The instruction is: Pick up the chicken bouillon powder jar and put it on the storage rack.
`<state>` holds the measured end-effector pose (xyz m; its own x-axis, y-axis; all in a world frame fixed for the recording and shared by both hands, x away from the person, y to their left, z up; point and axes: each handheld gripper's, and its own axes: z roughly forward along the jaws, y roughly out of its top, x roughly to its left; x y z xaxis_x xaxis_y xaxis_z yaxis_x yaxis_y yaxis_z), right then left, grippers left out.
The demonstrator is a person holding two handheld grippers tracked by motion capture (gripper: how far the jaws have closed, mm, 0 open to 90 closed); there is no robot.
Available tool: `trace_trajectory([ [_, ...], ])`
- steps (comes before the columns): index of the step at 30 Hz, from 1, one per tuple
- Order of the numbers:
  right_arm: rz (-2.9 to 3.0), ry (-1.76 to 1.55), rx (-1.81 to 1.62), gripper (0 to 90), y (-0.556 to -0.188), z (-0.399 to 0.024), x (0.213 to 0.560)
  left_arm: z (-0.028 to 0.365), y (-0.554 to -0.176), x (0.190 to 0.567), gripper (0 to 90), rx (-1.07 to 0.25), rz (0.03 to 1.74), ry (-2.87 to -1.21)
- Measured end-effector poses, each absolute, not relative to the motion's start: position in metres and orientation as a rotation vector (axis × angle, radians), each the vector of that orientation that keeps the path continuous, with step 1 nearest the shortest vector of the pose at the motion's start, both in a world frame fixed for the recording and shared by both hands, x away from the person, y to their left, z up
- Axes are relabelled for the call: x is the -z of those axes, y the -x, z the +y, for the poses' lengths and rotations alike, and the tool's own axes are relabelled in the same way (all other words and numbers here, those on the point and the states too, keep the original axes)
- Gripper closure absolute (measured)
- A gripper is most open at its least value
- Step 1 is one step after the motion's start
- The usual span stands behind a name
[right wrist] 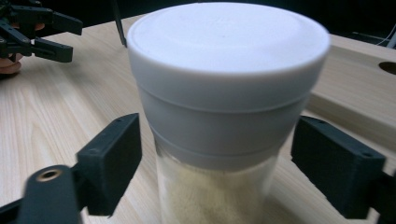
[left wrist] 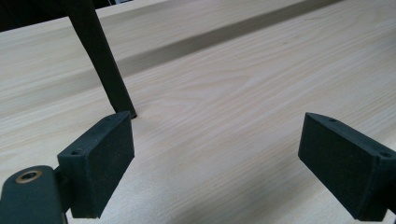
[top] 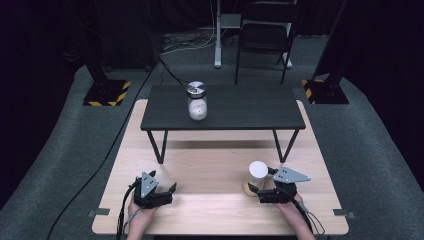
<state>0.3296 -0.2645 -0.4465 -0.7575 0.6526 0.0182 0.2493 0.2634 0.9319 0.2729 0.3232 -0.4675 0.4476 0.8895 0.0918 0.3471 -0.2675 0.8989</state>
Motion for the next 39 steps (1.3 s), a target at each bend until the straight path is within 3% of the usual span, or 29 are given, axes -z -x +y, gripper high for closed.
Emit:
trace_trajectory([
  [3,2.167,-0.819,-1.504,32.3,-0.332,-0.263,0.447,0.324,-0.273,0.468,10.2,-0.776,1.055,-1.818],
  [4,2.164,-0.817,-1.504,32.8,-0.332,-0.263,0.446,0.324,-0.273,0.468,10.2,-0.776,1.056,-1.817],
  [15,2.173,-0.847,-1.464,33.6,-0.331,-0.256,0.424,0.325,-0.274,0.467,10.2,-0.772,1.063,-1.815],
  [39,2.098,-0.795,-1.508,33.6,-0.343,-0.257,0.312,0.324,-0.274,0.467,10.2,-0.774,1.061,-1.821],
])
